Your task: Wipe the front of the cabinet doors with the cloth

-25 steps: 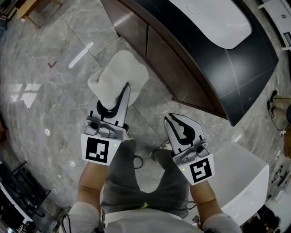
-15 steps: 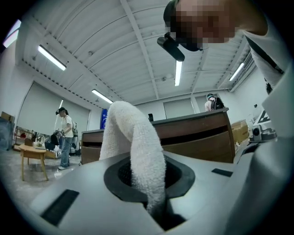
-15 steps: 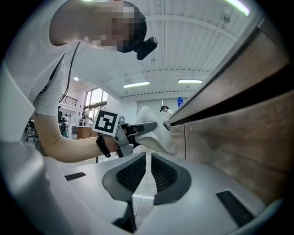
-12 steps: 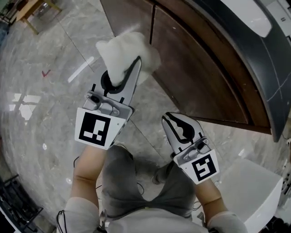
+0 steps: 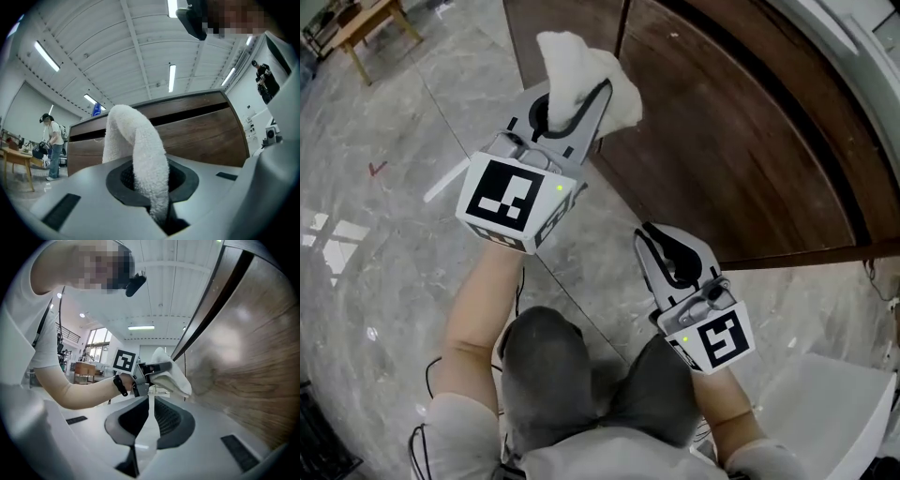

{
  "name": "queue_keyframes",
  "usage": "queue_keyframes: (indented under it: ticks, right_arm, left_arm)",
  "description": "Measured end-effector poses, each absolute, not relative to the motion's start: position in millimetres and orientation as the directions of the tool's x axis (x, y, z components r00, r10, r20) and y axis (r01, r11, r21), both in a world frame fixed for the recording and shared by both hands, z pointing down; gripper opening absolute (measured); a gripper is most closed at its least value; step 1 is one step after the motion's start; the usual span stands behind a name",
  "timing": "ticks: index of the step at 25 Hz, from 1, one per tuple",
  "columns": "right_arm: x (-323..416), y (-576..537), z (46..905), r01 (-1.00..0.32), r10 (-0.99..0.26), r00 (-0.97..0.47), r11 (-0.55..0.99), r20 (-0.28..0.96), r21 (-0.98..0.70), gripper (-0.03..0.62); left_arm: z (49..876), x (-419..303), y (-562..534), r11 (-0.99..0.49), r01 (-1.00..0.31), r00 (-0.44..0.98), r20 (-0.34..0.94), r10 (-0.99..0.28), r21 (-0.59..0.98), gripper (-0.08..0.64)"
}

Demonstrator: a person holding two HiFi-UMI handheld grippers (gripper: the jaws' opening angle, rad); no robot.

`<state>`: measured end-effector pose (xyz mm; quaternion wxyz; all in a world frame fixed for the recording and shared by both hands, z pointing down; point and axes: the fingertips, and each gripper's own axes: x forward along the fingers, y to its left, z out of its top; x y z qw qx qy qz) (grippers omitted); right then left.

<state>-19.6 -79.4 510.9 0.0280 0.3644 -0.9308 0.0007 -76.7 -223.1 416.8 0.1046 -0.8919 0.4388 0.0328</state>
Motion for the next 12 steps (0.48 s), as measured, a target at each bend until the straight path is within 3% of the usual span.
queue_keyframes:
  ticks: [12]
  right_arm:
    - [-1.2,-89.5,505.3,-0.718,-0.717,-0.696,0.695,0.040,-0.022,0.058]
  left_arm:
    - [393.9,-72.5,-252.2,-0.497,-0.836,0.545,-0.242,-0.803,-0.234,0.061]
